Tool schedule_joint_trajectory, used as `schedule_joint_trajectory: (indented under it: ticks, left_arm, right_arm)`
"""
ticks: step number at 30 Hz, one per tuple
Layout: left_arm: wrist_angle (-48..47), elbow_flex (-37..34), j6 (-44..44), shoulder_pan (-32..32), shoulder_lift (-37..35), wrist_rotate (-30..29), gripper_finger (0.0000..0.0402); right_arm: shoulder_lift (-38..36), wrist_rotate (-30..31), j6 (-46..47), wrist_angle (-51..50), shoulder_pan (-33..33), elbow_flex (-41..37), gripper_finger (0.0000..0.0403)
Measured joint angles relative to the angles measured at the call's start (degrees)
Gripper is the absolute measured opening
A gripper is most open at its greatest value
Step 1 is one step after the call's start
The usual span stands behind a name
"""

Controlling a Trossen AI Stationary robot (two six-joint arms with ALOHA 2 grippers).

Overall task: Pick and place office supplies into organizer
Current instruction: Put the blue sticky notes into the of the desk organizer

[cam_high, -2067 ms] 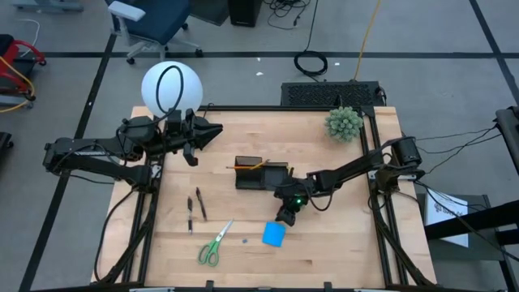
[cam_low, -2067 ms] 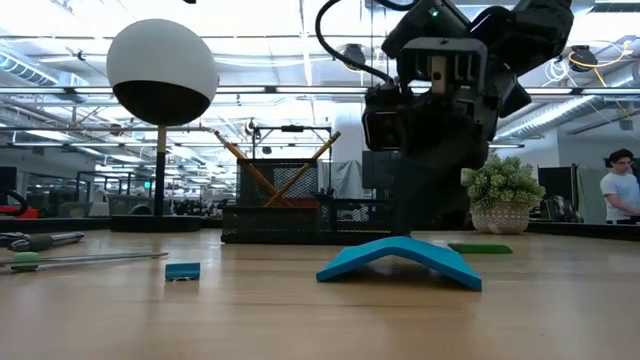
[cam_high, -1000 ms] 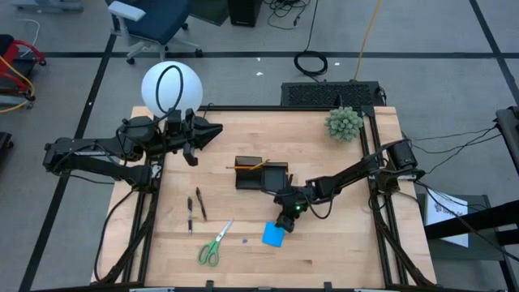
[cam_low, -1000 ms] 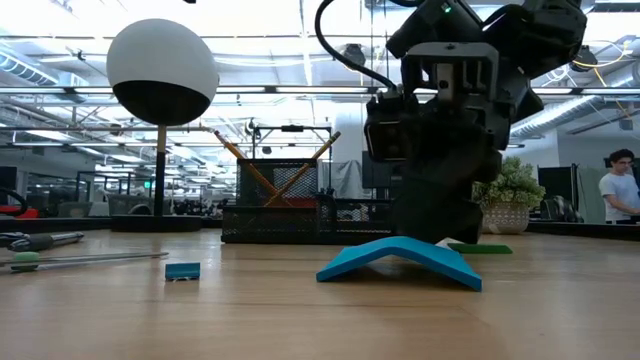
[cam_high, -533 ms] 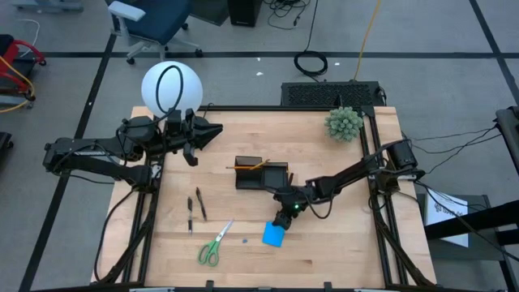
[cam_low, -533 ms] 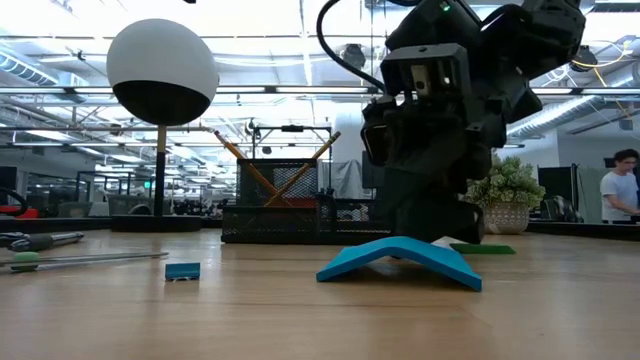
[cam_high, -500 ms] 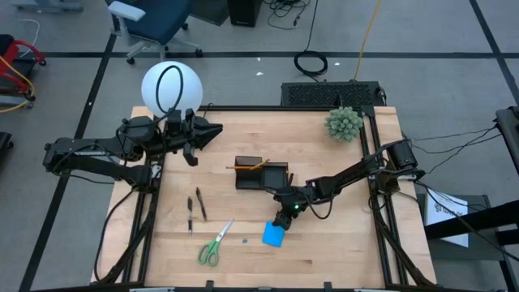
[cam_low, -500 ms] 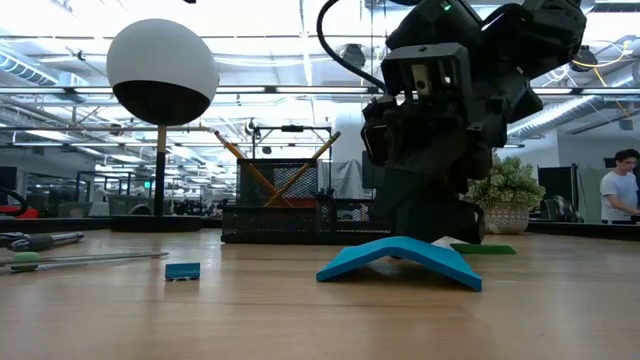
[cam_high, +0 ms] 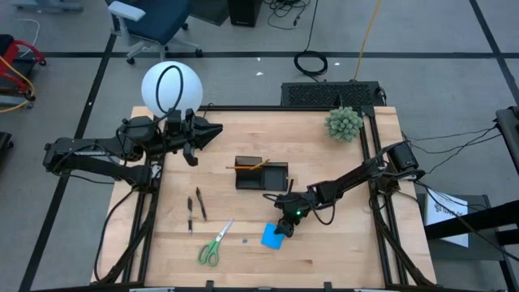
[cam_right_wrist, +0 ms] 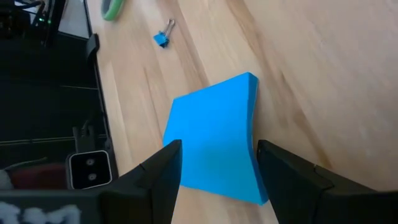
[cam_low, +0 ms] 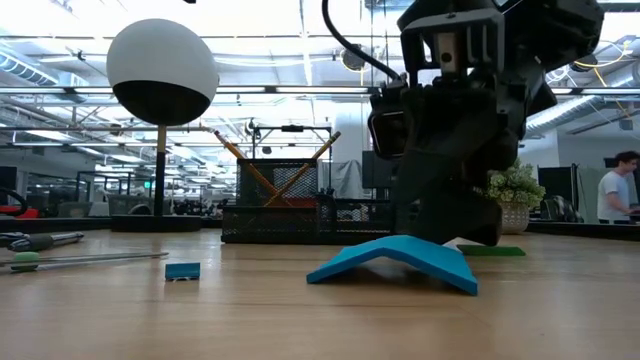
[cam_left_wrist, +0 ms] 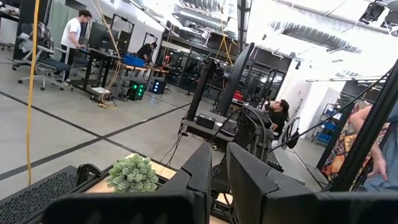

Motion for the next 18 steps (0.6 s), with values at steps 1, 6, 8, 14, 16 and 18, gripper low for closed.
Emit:
schedule_joint_trajectory:
  ticks: [1, 6, 8, 14, 16, 18]
  left_arm:
    - [0.00, -0.01, -0.01, 0.00, 0.00, 0.00, 0.0047]
    - [0.00, -0.01, -0.01, 0.01, -0.01, 0.00, 0.0047]
    - [0.00, 0.00, -0.01, 0.01, 0.00, 0.00, 0.0047]
    - [0.00, 0.00, -0.02, 0.02, -0.02, 0.00, 0.0047]
    - [0.00, -0.01, -0.01, 0.01, -0.01, 0.00, 0.0047]
    - [0.00, 0.00, 0.00, 0.02, 0.00, 0.00, 0.0047]
  right_arm:
    - [0.00, 0.00, 0.00, -0.02, 0.00, 0.00, 0.0199]
    - [0.00, -0.02, 0.03, -0.02, 0.15, 0.00, 0.0189]
    - [0.00, -0.05, 0.07, -0.02, 0.17, 0.00, 0.0181]
    - [0.03, -1.42, -0.23, 0.00, 0.17, 0.00, 0.0165]
    - [0.47, -1.46, -0.11, 0.33, 0.17, 0.00, 0.0165]
    - [1.06, -1.51, 0.54, 1.09, 0.17, 0.00, 0.0167]
